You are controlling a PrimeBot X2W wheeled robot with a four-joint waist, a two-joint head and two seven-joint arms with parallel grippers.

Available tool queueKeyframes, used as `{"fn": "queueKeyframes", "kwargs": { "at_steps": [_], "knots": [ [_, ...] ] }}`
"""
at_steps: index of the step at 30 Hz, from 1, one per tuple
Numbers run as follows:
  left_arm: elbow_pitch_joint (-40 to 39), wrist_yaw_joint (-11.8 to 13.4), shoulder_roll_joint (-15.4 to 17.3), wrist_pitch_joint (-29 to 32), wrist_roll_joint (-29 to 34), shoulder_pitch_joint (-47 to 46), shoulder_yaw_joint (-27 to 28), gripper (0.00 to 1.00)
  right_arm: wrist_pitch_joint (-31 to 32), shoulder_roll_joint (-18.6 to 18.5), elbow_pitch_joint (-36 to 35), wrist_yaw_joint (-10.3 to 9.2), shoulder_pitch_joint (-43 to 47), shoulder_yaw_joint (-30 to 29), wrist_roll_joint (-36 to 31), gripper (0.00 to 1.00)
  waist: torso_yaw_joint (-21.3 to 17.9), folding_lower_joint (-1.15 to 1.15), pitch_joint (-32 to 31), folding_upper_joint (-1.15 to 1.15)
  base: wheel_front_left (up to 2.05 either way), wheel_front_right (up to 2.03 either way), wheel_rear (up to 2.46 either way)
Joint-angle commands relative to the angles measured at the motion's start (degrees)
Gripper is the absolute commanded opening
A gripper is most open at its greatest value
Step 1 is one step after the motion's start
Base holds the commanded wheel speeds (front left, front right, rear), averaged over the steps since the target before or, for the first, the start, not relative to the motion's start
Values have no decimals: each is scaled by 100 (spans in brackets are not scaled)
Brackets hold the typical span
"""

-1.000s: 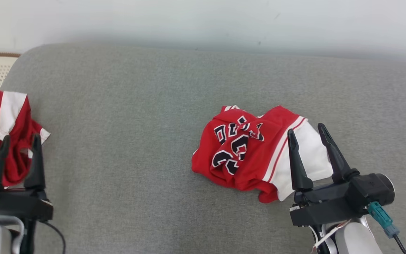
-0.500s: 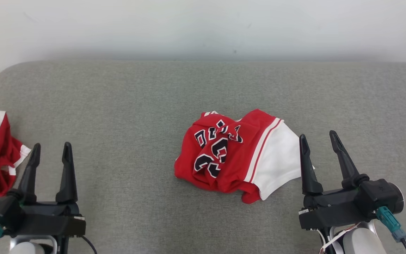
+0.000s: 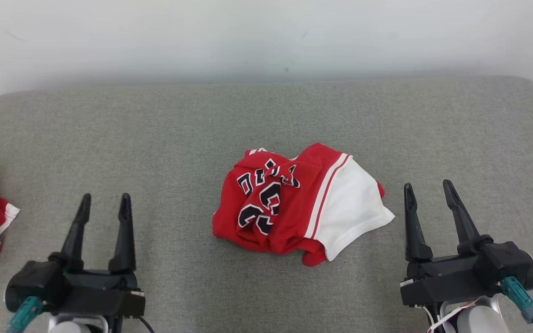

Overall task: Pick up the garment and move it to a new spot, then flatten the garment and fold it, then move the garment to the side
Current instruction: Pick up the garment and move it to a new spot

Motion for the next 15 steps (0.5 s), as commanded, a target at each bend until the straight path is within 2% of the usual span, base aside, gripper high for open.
{"fn": "queueKeyframes", "kwargs": {
  "at_steps": [1,7,15],
  "knots": [
    [85,-14,-5,-23,96,109,-43,100,-3,11,17,-3,88,-3,-1,100,-46,0,-3,0,0,0,0],
    [590,-49,91,-22,426,-41,-267,100,-3,15,30,-3,109,-46,11,100,-154,0,1,0,0,0,0],
    [1069,-72,157,-23,528,-278,-425,100,-3,16,78,-3,134,-42,69,100,-225,0,-80,0,0,0,0]
  ]
}}
